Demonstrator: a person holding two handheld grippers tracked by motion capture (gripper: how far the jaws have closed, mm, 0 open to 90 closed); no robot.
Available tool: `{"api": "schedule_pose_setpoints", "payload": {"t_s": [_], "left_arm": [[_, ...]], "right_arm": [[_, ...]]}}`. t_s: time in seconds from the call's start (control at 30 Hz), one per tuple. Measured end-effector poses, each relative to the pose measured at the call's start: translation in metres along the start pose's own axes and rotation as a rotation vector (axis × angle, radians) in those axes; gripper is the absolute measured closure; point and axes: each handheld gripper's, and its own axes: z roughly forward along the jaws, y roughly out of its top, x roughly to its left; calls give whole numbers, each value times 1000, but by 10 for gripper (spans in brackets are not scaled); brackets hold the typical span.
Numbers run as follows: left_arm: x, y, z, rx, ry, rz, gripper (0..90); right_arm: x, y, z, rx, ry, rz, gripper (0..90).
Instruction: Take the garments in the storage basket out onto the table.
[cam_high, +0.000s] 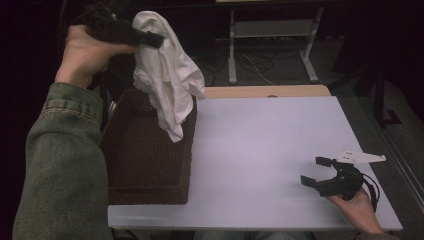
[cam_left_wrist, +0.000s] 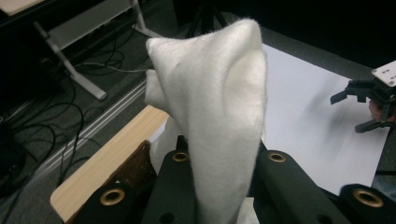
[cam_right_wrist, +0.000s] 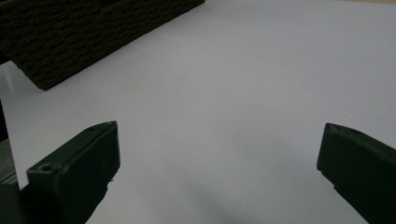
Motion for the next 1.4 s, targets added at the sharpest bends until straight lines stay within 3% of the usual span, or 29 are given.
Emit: {"api": "schedule_pose_setpoints", "payload": {"t_s": [0.1,0.4,0.6,0.93,1.1,1.4], "left_arm": [[-7,6,6,-13,-19,17,801],[-21,19,26,11,-54,72,801],[-25,20,34,3,-75,71,801],[-38,28,54,-61,-143,79,801],[-48,34,67,-60,-172,114,801],[-56,30,95,-35,-212,130,801]], "right_arm": [[1,0,0,2,6,2,0],[1,0,0,0,8,-2,0],[2,0,0,-1,7,-1,0],[1,0,1,-1,7,-9,0],[1,0,0,-2,9,-7,0],[1,1,0,6,16,-18,0]]}}
